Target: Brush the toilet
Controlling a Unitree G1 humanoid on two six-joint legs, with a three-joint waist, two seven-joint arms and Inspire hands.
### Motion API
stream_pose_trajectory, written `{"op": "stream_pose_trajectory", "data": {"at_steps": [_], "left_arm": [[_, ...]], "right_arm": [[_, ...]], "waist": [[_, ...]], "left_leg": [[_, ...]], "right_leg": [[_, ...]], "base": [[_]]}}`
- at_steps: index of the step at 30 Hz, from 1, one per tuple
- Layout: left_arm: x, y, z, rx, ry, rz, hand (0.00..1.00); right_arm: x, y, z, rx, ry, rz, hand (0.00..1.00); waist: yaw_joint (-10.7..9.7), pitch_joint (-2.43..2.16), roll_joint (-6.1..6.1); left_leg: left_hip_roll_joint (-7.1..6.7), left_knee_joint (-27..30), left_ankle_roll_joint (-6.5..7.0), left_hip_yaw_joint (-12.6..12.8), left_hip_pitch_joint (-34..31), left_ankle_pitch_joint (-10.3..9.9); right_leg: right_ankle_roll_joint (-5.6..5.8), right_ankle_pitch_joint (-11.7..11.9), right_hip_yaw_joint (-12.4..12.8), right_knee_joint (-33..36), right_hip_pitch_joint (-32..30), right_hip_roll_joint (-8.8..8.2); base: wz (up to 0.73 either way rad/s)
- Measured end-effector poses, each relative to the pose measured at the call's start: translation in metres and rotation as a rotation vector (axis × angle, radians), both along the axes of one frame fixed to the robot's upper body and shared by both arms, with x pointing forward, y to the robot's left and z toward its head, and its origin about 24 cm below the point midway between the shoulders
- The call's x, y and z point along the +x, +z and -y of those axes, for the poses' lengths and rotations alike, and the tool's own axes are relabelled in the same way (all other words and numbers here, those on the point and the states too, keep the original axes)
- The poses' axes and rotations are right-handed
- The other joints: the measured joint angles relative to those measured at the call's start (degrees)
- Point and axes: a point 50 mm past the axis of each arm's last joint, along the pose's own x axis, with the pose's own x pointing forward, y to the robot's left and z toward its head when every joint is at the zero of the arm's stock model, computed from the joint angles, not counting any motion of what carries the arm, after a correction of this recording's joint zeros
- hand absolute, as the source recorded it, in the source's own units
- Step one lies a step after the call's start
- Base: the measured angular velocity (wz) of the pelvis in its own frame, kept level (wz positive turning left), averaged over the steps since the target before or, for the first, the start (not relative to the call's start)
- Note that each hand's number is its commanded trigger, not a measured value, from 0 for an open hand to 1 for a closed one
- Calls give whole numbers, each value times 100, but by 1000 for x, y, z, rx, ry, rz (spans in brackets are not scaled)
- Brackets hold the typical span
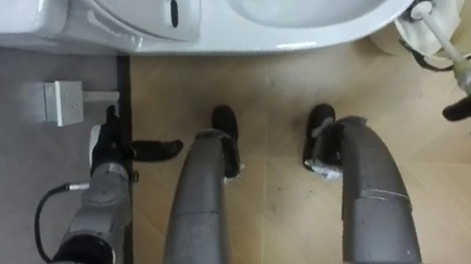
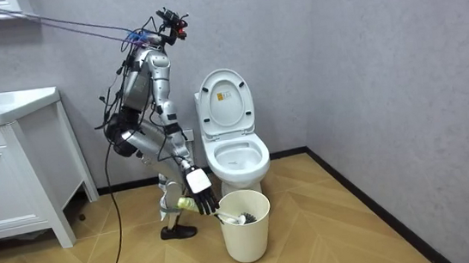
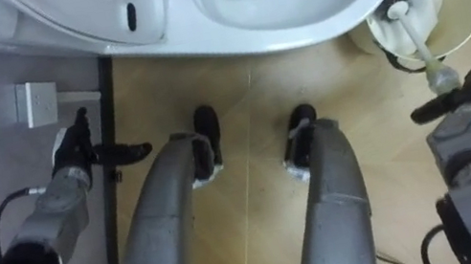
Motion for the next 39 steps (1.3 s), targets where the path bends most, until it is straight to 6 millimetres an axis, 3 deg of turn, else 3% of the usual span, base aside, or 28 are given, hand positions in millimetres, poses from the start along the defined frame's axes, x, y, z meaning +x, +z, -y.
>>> {"op": "stream_pose_trajectory", "data": {"at_steps": [5,9,16,18,19,26,33,39], "left_arm": [[5,7,-5,28,-9,32,0],[6,8,-6,32,-7,36,0],[7,9,-6,18,2,38,0],[8,10,-6,16,3,40,0],[9,10,-6,9,7,42,0],[10,11,-6,-49,46,47,0],[7,8,-4,-44,22,32,0],[6,8,-6,-45,26,30,0]], "right_arm": [[9,12,7,1,-13,37,0],[8,11,8,-6,-8,25,0],[9,12,7,-19,15,18,0],[9,12,7,-16,10,19,57],[9,12,7,-16,9,19,100],[7,10,8,25,5,15,100],[5,11,14,92,-22,29,100],[-3,5,15,119,-24,0,100]], "waist": [[-6,-6,68],[-16,-4,73],[-24,-4,81],[-48,-4,81],[-50,-4,82],[-90,-4,95],[-27,-5,216],[-53,-7,226]], "left_leg": [[1,264,26,88,-298,-73],[11,499,22,150,-388,-206],[22,676,-6,152,-666,-259],[8,727,-6,148,-753,-266],[10,756,-9,147,-771,-277],[17,917,-16,149,-795,-419],[19,922,-10,153,-795,-440],[28,938,-32,146,-732,-454]], "right_leg": [[6,-47,158,296,-374,-5],[12,-173,249,559,-512,-26],[-33,-241,277,768,-821,-32],[-52,-274,281,843,-920,-53],[-57,-285,280,863,-940,-55],[-85,-375,267,996,-964,-96],[-63,-393,281,996,-963,-76],[-66,-421,293,1022,-908,-55]], "base": [[-6],[-1],[1],[4],[0],[-2],[0],[-1]]}}
